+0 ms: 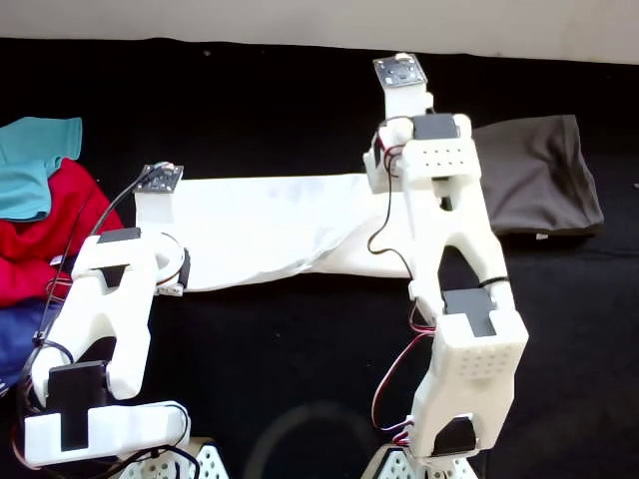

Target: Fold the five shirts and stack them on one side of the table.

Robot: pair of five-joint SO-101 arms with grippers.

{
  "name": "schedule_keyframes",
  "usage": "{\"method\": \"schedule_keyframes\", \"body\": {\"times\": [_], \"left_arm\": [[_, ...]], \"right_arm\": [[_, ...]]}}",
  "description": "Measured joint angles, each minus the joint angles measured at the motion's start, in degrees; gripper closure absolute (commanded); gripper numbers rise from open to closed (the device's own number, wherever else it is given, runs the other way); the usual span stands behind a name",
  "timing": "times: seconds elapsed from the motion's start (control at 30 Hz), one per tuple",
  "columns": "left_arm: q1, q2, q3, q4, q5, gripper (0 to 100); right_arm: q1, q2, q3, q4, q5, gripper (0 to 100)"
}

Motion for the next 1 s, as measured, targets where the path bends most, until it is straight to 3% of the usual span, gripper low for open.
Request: {"method": "schedule_keyframes", "body": {"times": [0.07, 0.2, 0.37, 0.63, 1.0], "left_arm": [[0.0, 0.0, 0.0, 0.0, 0.0, 99], [0.0, 0.0, 0.0, 0.0, 0.0, 99], [0.0, 0.0, 0.0, 0.0, 0.0, 99], [0.0, 0.0, 0.0, 0.0, 0.0, 99], [0.0, 0.0, 0.0, 0.0, 0.0, 99]], "right_arm": [[0.0, 0.0, -3.9, 6.1, 0.0, 99.3], [0.1, 0.0, -11.0, 18.2, 1.1, 99.3], [0.1, 0.0, -8.6, 21.5, 6.3, 99.1], [-3.1, 0.2, 3.3, 21.0, 7.1, 99.1], [-12.7, 0.5, 11.3, 3.3, 7.1, 99.1]]}}
